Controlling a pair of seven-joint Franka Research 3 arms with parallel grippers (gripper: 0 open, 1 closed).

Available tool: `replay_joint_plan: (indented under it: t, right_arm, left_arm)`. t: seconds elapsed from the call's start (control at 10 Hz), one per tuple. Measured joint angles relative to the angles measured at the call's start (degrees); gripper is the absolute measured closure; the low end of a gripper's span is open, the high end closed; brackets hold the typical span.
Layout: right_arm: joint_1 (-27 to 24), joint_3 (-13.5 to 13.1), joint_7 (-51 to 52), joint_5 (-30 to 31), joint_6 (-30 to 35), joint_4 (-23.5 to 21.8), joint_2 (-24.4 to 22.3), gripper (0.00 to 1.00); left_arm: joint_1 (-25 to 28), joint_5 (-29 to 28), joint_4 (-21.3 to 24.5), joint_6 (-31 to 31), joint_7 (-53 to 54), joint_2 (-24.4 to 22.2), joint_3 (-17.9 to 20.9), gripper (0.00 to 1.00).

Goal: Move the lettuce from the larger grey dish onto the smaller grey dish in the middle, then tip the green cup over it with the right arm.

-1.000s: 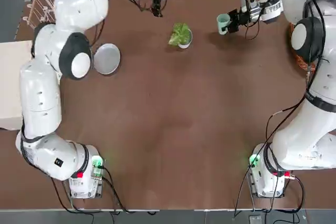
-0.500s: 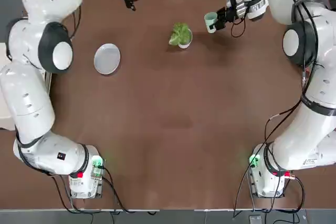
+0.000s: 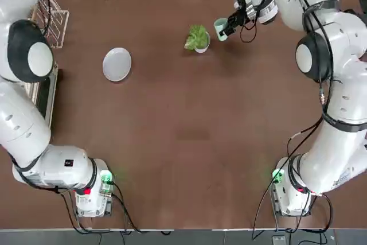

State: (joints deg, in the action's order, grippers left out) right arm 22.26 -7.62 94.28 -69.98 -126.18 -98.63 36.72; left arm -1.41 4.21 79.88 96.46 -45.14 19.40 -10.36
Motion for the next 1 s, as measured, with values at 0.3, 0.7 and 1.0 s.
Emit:
replay_joint_plan:
  t: [0.3, 0.7, 1.0]
  right_arm:
    - [4.57, -3.21, -5.18, -0.02, -0.41, -0.07, -0.09, 0.31]
    - [12.94, -10.58, -13.79, -0.02, -0.41, -0.11, -0.24, 0.31]
    - [17.95, -14.82, -21.30, -0.02, -0.41, -0.13, -0.33, 0.31]
  left_arm:
    - [0.89, -1.96, 0.38, -0.78, 13.97, -3.78, -0.05, 0.00]
    - [4.48, -0.95, 2.94, -3.58, 27.97, -10.92, -0.06, 0.00]
    - [4.64, -1.41, 4.79, -3.89, 33.39, -15.04, 1.33, 0.00]
